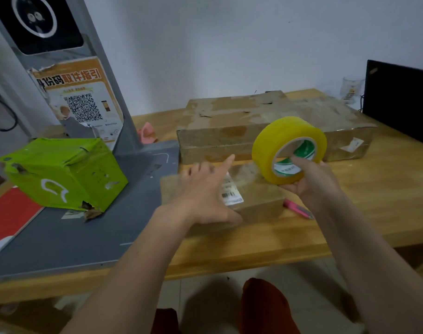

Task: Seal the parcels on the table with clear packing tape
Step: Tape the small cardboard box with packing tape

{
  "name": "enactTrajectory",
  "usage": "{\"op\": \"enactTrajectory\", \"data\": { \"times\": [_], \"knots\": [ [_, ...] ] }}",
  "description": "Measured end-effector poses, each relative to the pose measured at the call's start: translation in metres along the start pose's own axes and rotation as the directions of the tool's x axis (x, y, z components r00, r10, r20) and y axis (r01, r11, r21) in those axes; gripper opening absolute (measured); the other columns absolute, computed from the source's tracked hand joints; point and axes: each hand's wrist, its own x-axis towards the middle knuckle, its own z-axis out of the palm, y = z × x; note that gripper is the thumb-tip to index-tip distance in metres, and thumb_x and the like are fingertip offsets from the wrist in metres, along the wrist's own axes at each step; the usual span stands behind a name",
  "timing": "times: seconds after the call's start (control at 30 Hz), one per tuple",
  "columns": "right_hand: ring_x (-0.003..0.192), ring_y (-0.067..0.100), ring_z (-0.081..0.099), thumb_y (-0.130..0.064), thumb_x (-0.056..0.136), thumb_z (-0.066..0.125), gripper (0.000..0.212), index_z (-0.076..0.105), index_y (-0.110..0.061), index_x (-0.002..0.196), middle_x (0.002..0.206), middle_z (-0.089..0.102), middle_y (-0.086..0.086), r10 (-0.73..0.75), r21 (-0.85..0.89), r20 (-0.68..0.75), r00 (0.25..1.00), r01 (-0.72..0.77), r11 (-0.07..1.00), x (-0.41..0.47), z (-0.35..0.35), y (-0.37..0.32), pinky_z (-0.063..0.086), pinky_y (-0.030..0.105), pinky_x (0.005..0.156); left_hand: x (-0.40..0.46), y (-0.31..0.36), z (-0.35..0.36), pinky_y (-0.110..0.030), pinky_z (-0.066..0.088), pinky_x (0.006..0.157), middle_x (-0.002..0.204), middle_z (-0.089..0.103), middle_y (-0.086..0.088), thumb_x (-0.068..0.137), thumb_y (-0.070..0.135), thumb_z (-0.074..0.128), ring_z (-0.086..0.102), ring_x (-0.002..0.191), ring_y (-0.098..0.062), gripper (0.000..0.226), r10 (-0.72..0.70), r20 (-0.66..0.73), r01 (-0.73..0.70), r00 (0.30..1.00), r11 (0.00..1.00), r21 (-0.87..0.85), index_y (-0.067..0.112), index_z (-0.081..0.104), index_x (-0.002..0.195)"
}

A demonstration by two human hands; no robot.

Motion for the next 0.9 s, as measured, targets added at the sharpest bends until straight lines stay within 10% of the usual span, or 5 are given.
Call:
{"op": "enactTrajectory", "data": {
  "times": [0.33,0.9],
  "knots": [
    [0.092,0.025,0.068,-0.003,0.092,0.061,0.018,0.059,-0.016,0.105,0.103,0.068,0.009,0.148,0.095,0.045,0.988,-0.152,0.984,-0.019,0.061,0.064,0.058,0.045,0.071,-0.020,-0.060,-0.019,-0.055,0.011,0.120,0.153,0.025,-0.007,0.060,0.067,0.079,0.021,0.142,-0.033,0.137,-0.179,0.155,0.140,0.972,0.962,0.236,0.036,-0.015,0.155],
    [0.113,0.034,0.059,-0.006,0.090,0.066,0.031,0.056,-0.014,0.119,0.125,0.060,0.012,0.200,-0.081,-0.101,0.975,-0.208,0.975,0.003,0.047,0.071,0.056,0.045,0.067,-0.014,-0.061,0.002,-0.038,0.022,0.108,0.141,0.037,-0.005,0.058,0.064,0.083,0.030,0.131,-0.026,0.133,-0.127,-0.102,0.105,0.987,0.974,-0.200,0.043,-0.004,0.156]
  ]
}}
